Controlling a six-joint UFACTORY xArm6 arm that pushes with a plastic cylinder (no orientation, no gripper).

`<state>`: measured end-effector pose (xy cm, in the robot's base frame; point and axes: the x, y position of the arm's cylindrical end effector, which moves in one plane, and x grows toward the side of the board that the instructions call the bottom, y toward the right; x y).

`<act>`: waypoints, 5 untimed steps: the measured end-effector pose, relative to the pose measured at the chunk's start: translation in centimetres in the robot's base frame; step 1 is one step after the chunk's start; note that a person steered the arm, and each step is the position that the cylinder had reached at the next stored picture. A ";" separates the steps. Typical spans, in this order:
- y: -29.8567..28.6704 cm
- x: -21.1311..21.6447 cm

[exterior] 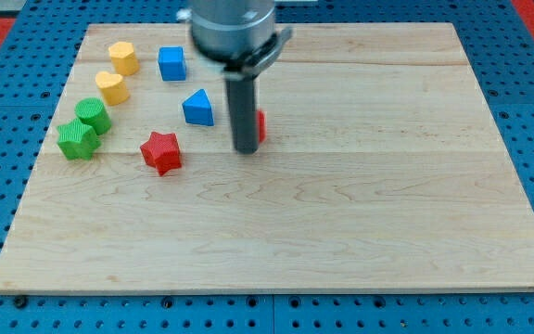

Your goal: Slide the red circle diagonally to the top right side of the blue triangle

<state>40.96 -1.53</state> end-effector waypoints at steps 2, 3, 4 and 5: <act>-4.0 -11.1; -5.3 -12.8; -6.2 -13.5; -3.7 -13.9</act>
<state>27.03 -5.24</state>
